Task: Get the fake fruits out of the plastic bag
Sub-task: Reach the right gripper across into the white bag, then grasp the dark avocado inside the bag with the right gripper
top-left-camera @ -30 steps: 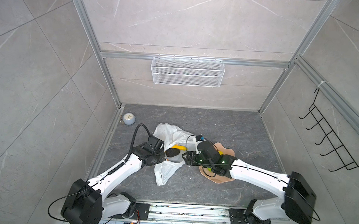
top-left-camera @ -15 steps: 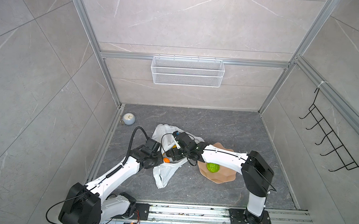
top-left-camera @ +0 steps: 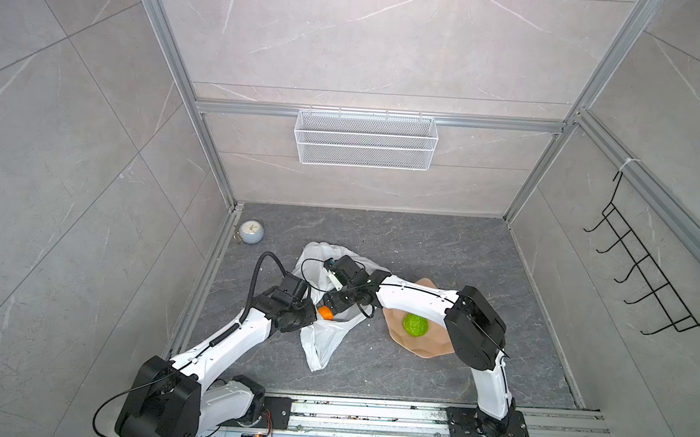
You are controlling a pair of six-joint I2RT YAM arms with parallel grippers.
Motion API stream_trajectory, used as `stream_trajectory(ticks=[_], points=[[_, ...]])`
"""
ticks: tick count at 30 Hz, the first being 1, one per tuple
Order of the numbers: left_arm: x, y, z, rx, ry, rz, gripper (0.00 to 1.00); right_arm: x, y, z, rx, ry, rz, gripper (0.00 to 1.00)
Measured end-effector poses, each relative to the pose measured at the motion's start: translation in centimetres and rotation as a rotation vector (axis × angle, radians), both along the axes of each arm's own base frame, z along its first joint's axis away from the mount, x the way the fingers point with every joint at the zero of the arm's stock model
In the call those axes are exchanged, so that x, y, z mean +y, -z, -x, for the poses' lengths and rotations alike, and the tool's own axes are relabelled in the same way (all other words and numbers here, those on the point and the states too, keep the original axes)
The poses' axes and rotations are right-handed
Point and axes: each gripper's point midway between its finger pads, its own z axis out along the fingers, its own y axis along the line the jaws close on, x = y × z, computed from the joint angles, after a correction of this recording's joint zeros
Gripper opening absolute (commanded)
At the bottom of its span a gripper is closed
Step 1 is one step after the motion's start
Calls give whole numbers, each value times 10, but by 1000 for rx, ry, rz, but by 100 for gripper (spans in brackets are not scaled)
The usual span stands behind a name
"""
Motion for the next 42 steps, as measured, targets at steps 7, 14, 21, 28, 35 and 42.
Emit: stream_trajectory(ticks=[7, 14, 21, 28, 35, 42], points=[[-3, -2, -3, -13, 5, 19, 28, 5, 5, -9, -20, -6, 33, 84], [-4, -3, -3, -13, 7, 26, 30, 11, 7, -16, -23, -3, 40, 86], [-4, 0, -1, -7, 7, 23, 31, 8, 11, -15, -12, 19, 52, 86], [-4, 0, -1, -7, 7, 23, 32, 6, 12, -12, 14, 69, 31, 86], [-4, 0, -1, -6, 7, 23, 32, 8, 10, -8, 34, 131, 23, 83], [-3, -1, -1, -8, 7, 23, 33, 7, 12, -8, 38, 172, 49, 79]])
